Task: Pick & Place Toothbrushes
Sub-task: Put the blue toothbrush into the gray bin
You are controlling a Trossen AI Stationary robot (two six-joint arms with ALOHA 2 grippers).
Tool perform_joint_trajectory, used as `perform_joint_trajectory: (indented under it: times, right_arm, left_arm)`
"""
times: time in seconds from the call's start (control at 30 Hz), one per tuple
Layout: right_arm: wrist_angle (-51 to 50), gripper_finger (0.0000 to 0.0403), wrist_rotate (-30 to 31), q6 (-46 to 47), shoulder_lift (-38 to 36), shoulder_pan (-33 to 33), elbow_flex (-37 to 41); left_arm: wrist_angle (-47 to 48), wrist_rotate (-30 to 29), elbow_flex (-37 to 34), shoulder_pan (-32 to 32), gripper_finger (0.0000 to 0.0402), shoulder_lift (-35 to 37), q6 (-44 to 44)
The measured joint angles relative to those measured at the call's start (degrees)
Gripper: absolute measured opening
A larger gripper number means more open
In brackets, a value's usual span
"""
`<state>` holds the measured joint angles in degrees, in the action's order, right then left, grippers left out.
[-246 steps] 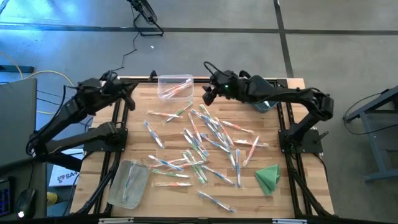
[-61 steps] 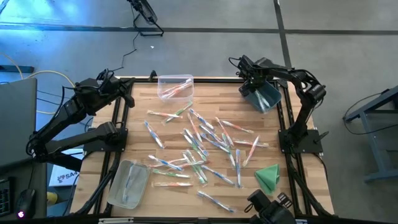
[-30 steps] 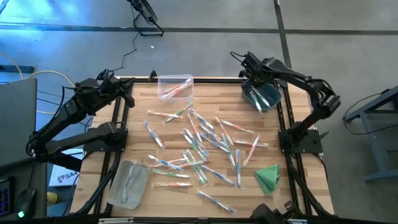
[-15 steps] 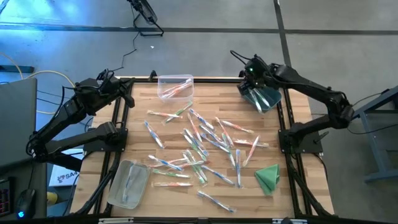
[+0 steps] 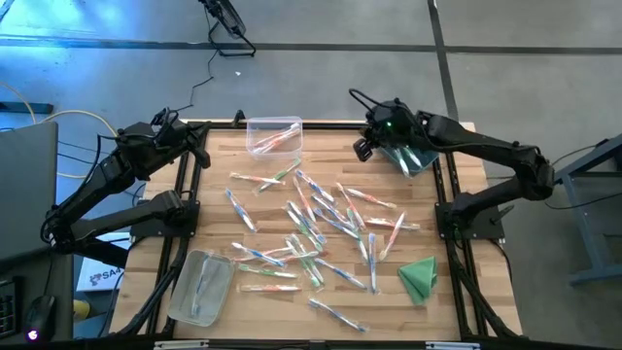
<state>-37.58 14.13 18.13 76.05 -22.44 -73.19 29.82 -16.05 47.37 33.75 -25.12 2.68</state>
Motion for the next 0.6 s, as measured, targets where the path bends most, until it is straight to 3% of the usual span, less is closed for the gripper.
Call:
perform_joint_trajectory:
  times: [0.6]
  right_arm:
    - [2.8,0.0003,3.7,3.4,0.3,9.6,0.0]
  left_arm:
    - [0.7,0.0,0.0,0.0,0.0000,0.0,0.0]
